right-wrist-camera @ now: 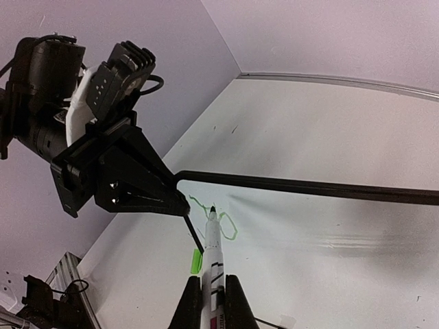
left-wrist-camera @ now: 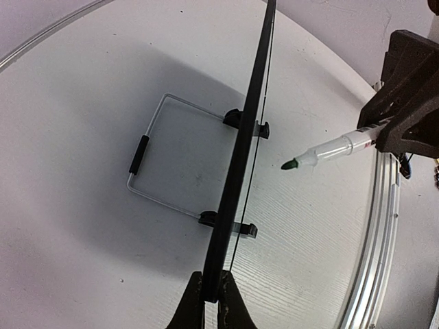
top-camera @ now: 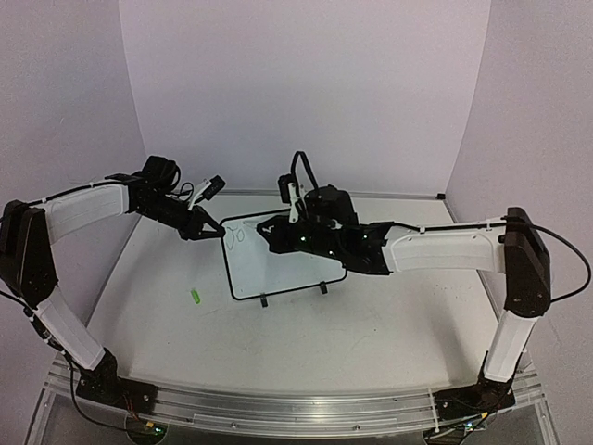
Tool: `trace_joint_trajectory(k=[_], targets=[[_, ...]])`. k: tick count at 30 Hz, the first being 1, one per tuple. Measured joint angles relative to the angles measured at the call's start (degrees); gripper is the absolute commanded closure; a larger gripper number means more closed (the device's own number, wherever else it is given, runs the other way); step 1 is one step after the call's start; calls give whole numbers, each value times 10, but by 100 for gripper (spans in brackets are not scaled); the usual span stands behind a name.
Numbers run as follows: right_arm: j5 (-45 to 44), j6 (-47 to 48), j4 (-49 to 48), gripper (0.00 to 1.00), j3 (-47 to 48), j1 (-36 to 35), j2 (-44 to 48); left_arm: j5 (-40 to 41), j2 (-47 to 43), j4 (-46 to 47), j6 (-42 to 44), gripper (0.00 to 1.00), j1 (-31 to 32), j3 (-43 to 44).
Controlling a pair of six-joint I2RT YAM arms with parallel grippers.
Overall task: Write a sentence on the whiteboard
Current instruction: Write on the whiteboard with the whiteboard marker without the cap.
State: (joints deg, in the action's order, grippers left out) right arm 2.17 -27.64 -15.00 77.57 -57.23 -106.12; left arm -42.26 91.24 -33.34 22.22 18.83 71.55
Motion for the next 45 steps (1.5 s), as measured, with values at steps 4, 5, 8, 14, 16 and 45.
trace_joint_trajectory(k=[4, 5, 8, 14, 16, 45], targets=[[0, 1, 0, 100, 13, 0, -8, 0, 0, -1, 0, 100, 0, 0], [0, 1, 0, 100, 15, 1, -10, 0, 0, -1, 0, 100, 0, 0], [0, 0, 1, 100, 18, 2, -15, 0, 0, -1, 0, 100, 0, 0], [-2, 0, 6, 100, 18, 3, -22, 0, 0, -1, 0, 100, 0, 0], [-4, -2, 9, 100, 18, 4, -25, 0, 0, -1, 0, 100, 0, 0], [-6, -24, 22, 100, -9, 3, -25, 4, -1, -1, -7, 100, 0, 0]])
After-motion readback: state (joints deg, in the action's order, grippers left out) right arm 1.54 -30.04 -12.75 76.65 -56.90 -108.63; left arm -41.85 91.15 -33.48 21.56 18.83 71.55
